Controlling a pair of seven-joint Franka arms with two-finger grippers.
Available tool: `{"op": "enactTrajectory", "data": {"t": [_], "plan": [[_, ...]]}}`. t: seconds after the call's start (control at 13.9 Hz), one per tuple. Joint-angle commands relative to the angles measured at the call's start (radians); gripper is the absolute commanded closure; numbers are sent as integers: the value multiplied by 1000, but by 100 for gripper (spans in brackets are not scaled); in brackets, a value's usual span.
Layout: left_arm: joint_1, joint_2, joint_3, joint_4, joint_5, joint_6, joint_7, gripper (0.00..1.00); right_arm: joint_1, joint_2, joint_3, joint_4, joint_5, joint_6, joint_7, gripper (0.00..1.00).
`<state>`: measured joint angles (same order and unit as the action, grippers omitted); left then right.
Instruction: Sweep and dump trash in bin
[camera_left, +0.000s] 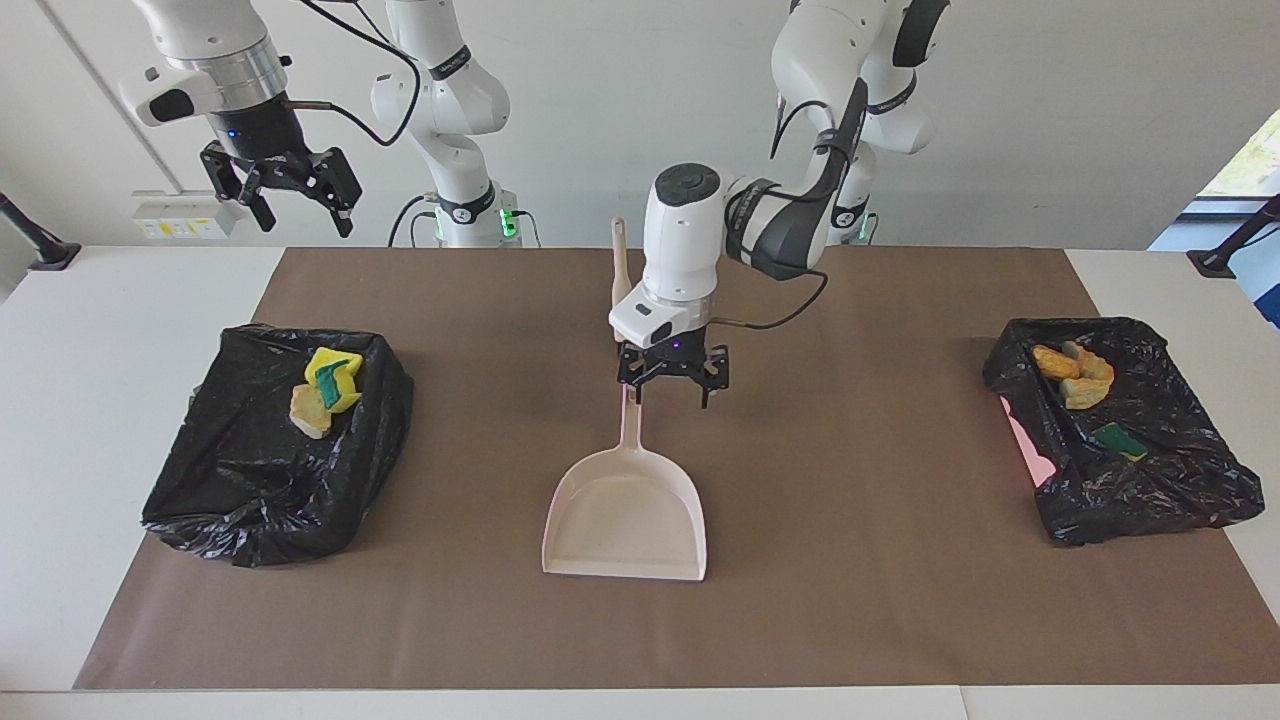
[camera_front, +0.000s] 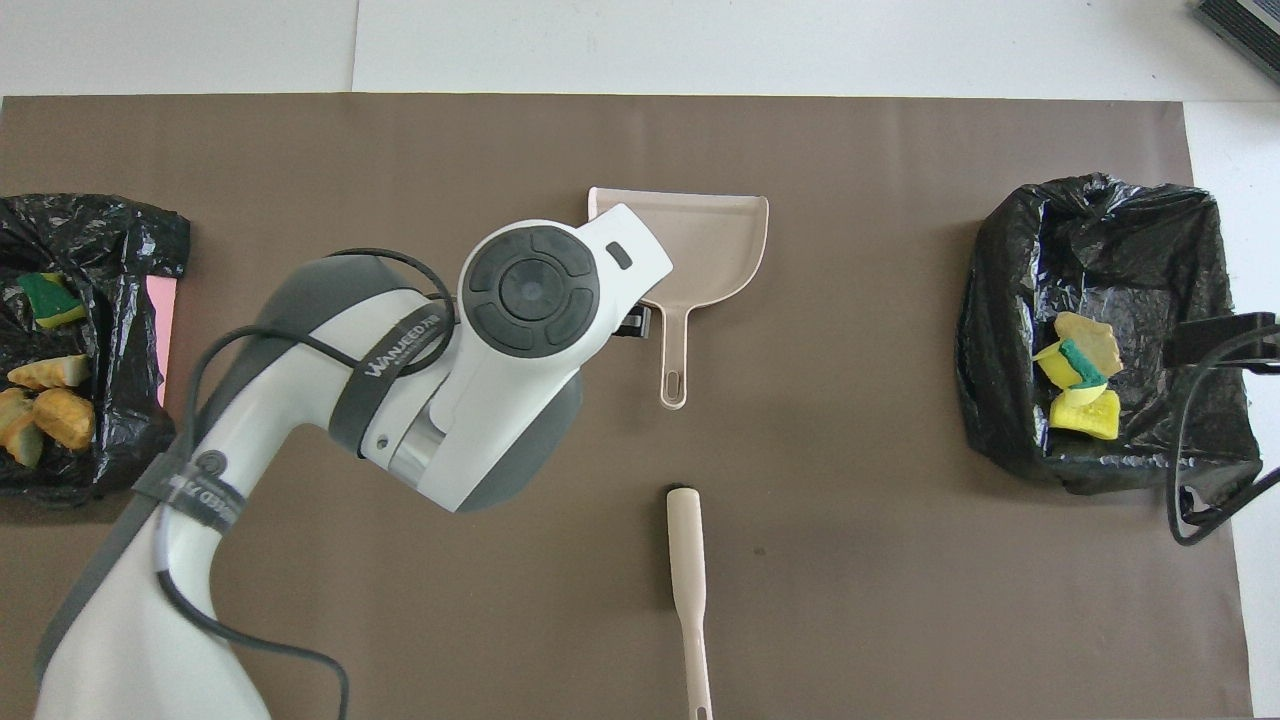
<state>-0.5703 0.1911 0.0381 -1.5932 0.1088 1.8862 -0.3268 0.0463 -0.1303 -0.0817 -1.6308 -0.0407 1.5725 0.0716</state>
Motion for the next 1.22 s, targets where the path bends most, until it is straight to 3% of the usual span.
{"op": "enactTrajectory", "data": {"t": [0.0, 0.36, 0.86, 1.15], "plan": [[91, -132, -7, -36, -18, -148, 158, 0, 32, 1, -35, 5, -21, -17, -15, 0], [243, -268, 2, -11, -95, -292, 319, 0, 55, 0, -35, 6, -7, -17, -15, 0], [348, -205, 17, 217, -138, -522, 364, 0, 52, -2, -30, 8, -5, -17, -15, 0], [406, -225, 23, 222, -138, -529, 388, 0, 52, -2, -30, 8, -5, -17, -15, 0]]}}
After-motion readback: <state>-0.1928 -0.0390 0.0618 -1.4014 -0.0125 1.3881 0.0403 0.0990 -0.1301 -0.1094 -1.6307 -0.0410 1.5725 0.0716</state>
